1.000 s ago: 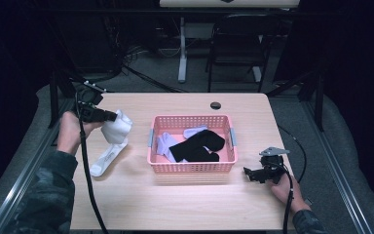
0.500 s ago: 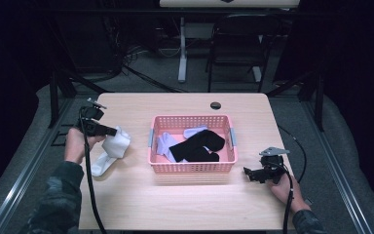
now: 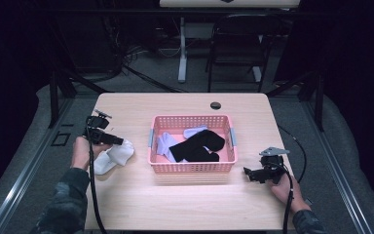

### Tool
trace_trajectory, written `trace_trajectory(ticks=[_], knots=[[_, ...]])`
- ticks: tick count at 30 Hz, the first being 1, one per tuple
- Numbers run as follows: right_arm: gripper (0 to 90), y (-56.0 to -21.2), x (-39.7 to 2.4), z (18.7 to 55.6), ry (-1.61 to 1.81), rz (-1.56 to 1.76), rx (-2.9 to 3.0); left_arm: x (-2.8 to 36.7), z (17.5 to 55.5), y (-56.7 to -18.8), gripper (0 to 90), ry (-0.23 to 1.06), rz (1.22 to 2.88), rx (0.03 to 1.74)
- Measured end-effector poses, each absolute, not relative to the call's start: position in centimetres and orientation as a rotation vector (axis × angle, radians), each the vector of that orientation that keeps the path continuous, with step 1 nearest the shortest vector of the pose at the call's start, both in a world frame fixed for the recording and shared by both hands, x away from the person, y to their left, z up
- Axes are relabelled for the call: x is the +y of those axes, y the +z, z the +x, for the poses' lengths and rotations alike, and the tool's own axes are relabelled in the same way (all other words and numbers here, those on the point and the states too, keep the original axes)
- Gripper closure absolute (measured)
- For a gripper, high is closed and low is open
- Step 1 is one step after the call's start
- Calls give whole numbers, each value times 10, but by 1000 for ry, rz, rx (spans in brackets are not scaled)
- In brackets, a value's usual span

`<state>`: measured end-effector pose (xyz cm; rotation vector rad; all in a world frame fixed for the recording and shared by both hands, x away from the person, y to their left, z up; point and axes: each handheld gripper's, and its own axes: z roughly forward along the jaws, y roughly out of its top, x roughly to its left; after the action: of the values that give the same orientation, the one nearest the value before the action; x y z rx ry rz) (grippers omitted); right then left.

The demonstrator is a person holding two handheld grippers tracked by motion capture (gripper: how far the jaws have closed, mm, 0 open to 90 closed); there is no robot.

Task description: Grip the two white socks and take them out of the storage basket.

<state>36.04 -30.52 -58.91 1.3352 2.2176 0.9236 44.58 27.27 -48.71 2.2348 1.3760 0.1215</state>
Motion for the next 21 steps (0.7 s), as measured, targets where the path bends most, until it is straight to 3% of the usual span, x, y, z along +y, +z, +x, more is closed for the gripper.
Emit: trace_trajectory(ticks=[2,9,21], knots=[[0,-589,-305,360,924,1335,2217,274,443,-486,517,134,2227,1380],[0,-589,-305,360,923,1335,2218,280,431,-477,226,200,2187,1396],[0,-589,-305,360,925,1334,2216,290,382,-466,108,332,2110,1395]])
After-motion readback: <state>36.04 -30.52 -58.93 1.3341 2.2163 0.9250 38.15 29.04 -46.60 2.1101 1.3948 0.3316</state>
